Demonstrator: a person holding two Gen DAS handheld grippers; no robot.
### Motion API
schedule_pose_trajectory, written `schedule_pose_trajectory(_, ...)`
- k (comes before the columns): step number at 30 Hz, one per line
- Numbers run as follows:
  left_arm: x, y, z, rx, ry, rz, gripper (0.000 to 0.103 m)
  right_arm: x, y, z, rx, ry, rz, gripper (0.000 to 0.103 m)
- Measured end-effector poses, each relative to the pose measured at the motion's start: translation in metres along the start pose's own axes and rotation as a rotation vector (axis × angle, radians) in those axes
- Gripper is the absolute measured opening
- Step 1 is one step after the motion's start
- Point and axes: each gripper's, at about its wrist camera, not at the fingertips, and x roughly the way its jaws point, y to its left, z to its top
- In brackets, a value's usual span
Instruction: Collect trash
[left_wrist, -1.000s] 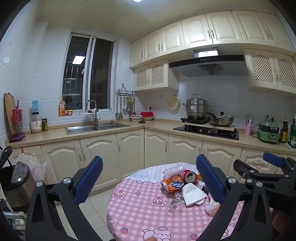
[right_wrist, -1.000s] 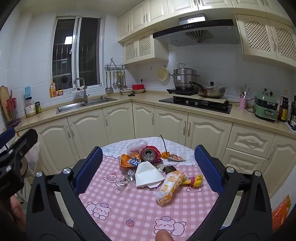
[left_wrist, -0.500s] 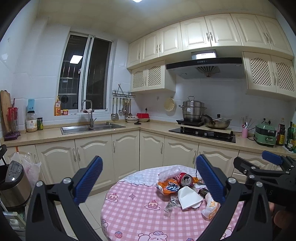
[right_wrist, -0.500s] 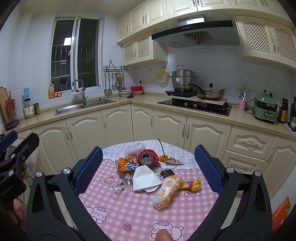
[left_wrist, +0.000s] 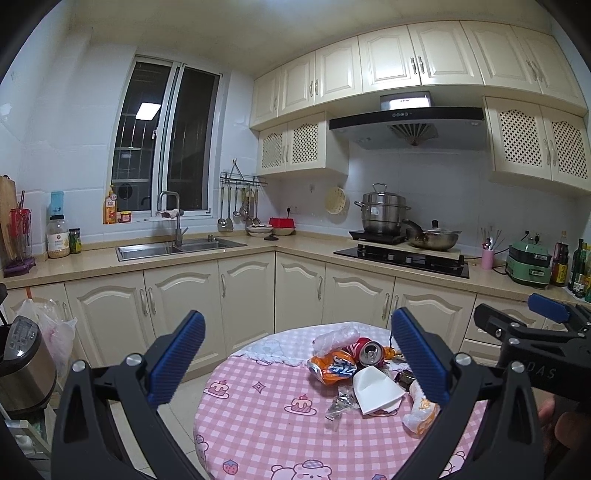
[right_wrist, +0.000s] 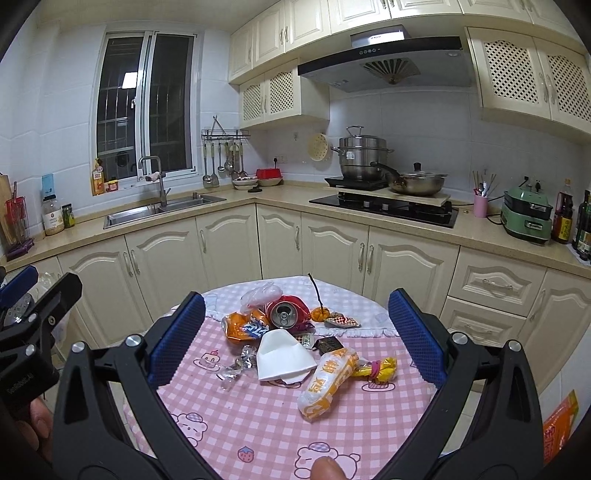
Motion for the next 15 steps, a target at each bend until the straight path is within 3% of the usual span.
schedule_pose_trajectory(9, 0.033, -0.002, -0.022, 0.008, 0.086, -0.014, 0.099, 0.019, -0.007, -0.012, -0.002, 0.039, -0.016, 0.097)
schedule_pose_trajectory(15, 0.073, -0.008, -0.057, 0.057, 0.208, -0.062, 0.099, 0.052, -0.031, -0.04, 0.004, 0.141, -0.068, 0.097)
